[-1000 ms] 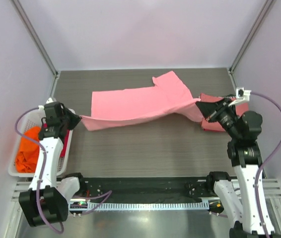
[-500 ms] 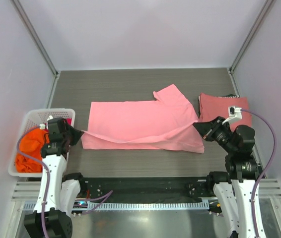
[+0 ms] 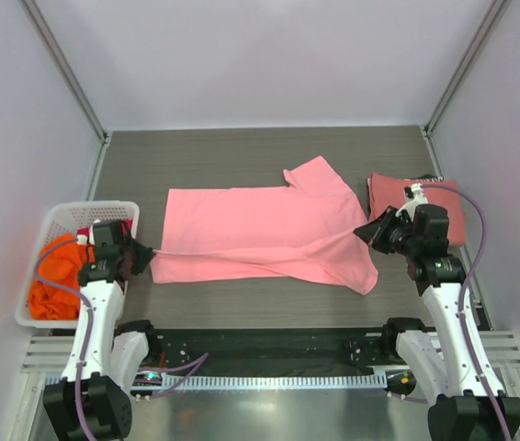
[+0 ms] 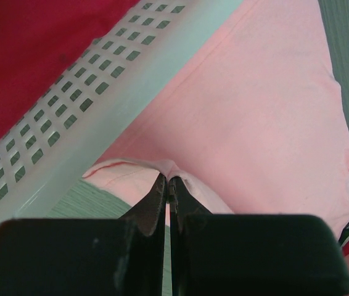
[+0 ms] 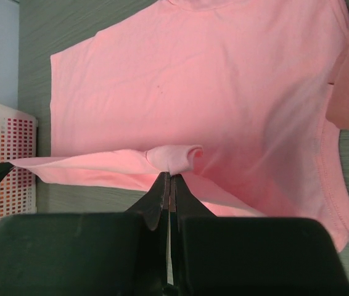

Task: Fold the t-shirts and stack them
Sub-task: Fold the tshirt

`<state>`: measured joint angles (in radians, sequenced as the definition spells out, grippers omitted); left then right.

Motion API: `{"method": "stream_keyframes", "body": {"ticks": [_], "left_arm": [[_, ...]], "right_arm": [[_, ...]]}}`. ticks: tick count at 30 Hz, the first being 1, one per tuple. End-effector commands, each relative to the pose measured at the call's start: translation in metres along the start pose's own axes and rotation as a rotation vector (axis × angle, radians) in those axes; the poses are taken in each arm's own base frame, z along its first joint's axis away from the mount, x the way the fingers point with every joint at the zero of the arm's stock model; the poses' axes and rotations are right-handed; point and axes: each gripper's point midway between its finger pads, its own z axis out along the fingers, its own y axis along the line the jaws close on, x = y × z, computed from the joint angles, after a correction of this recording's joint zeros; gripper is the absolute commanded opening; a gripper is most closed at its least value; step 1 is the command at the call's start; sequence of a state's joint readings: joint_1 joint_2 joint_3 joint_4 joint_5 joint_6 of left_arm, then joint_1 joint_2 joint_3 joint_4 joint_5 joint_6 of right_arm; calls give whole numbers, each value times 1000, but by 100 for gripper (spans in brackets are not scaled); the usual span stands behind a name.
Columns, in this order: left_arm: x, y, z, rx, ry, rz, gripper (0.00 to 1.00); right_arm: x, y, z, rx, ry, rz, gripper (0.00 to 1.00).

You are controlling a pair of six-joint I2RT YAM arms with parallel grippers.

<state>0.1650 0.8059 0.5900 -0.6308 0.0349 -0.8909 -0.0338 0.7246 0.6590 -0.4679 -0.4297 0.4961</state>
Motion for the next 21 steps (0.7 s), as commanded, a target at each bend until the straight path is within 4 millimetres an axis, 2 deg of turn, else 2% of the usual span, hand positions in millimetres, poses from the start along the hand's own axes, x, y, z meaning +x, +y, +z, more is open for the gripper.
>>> {"method": "stream_keyframes", "body": {"ticks": [1, 7, 14, 21], "left_arm": [[-6, 0, 4, -18, -18, -17, 0], [-9, -2, 13, -25, -14, -7, 0], [-7, -9, 23, -18, 1, 10, 0], [-9, -17, 36, -53, -3, 60, 0]], "right_arm": [[-27, 11, 0, -19, -70, -65, 1], [-34, 5, 15, 3, -53, -56, 1], [-53, 2, 26, 40, -54, -87, 1], [-64, -4, 38, 73, -40, -100, 1]]}}
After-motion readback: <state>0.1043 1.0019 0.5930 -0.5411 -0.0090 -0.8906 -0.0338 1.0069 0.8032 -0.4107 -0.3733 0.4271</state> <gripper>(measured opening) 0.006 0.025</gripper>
